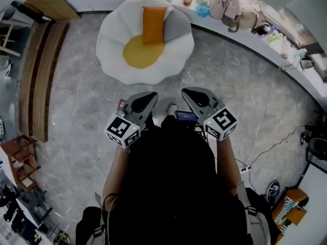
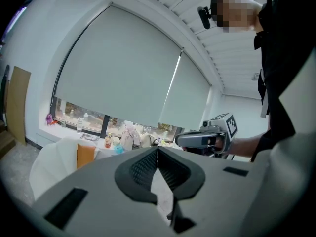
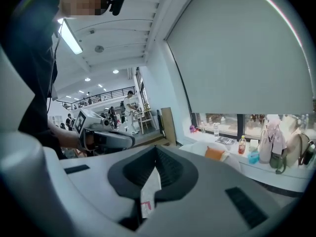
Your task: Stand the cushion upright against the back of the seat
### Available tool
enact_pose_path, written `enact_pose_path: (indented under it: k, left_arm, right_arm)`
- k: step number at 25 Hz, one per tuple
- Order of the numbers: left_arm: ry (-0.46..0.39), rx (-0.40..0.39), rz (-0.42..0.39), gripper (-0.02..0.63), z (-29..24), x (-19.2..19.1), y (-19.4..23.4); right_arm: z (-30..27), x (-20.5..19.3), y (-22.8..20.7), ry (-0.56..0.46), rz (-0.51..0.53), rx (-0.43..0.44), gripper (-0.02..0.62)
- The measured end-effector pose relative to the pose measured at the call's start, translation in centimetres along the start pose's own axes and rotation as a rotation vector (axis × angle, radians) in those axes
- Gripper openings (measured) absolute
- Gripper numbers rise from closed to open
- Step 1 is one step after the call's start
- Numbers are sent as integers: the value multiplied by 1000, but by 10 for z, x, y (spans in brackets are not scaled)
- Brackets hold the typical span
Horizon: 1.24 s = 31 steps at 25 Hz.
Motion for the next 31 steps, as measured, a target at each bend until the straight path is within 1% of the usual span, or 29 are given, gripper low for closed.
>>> enact_pose_path:
  k: [4,11,16,18,31]
  left_arm:
    - [19,-10,-27,14,-7,-2,-8]
    - [17,-28,-24,14,-8,1,-10]
    - [27,-29,-24,14,-9,1,-13]
    - [31,-30,-20,14,-9,0,-13]
    - [25,-20,-16,14,7,1,-12]
  right_arm:
    - [10,-6,-7,12,13,-11,17]
    - [19,-4,-12,10,-2,-27,17]
    - [20,-9,-21,24,-66,-53,17]
    - [18,-10,-23,28,-75,-63,17]
    - [11,-4,-9,37,-33,-57,17]
Point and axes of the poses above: the fingertips, and each gripper's own axes: z backward along the fingers, y to its left, x out of its top, the point moved 7 cm from there along z, backward along the fingers, and after that the axes turned 12 degrees about -z, right-handed, at the moved point
